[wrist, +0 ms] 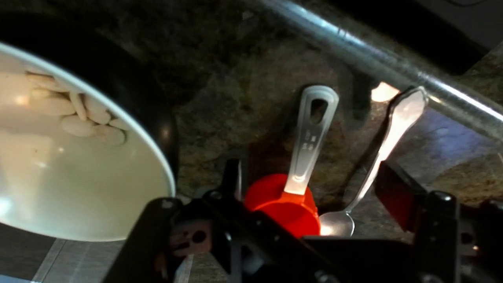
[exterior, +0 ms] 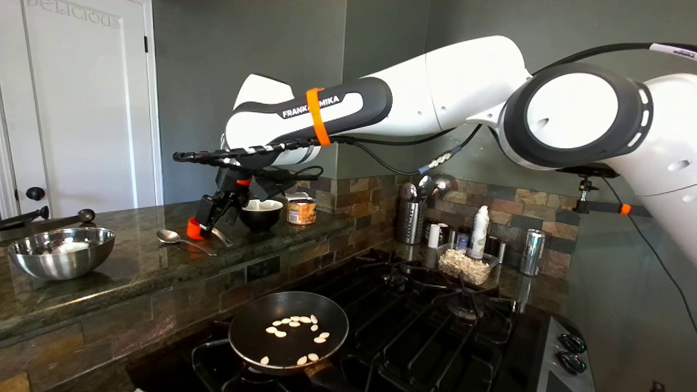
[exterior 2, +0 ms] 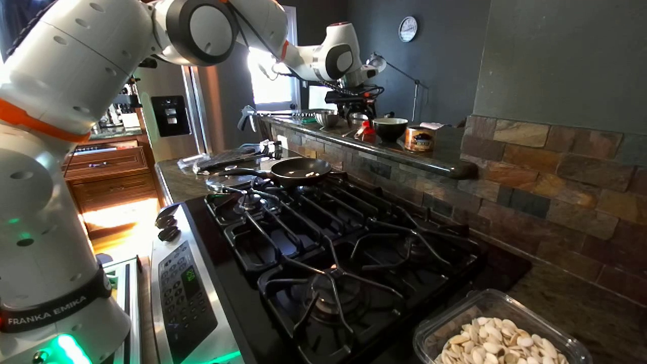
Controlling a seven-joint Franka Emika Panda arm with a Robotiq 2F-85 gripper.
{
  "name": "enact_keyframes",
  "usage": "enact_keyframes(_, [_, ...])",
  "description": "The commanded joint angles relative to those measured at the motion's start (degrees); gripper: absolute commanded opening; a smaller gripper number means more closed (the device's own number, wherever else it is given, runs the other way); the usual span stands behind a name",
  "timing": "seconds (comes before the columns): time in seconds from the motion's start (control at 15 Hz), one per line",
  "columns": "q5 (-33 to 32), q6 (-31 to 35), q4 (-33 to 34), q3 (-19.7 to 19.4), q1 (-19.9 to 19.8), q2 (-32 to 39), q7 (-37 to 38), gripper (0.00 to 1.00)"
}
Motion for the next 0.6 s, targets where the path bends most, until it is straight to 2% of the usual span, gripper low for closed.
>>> enact_keyframes(0.0, [-1.4, 2.4, 1.8, -0.6, 1.0, 2.0, 1.3, 0.58])
enact_keyframes(0.07, [-1.4, 2.8, 1.9, -0.6, 1.0, 2.2, 1.3, 0.48])
enact_keyframes(0.4, [-1.5, 4.0, 2.1, -0.6, 1.1, 3.1, 1.1, 0.09])
enact_keyframes(0.53, [-1.6, 4.1, 2.3, -0.7, 1.1, 3.3, 1.2, 0.00])
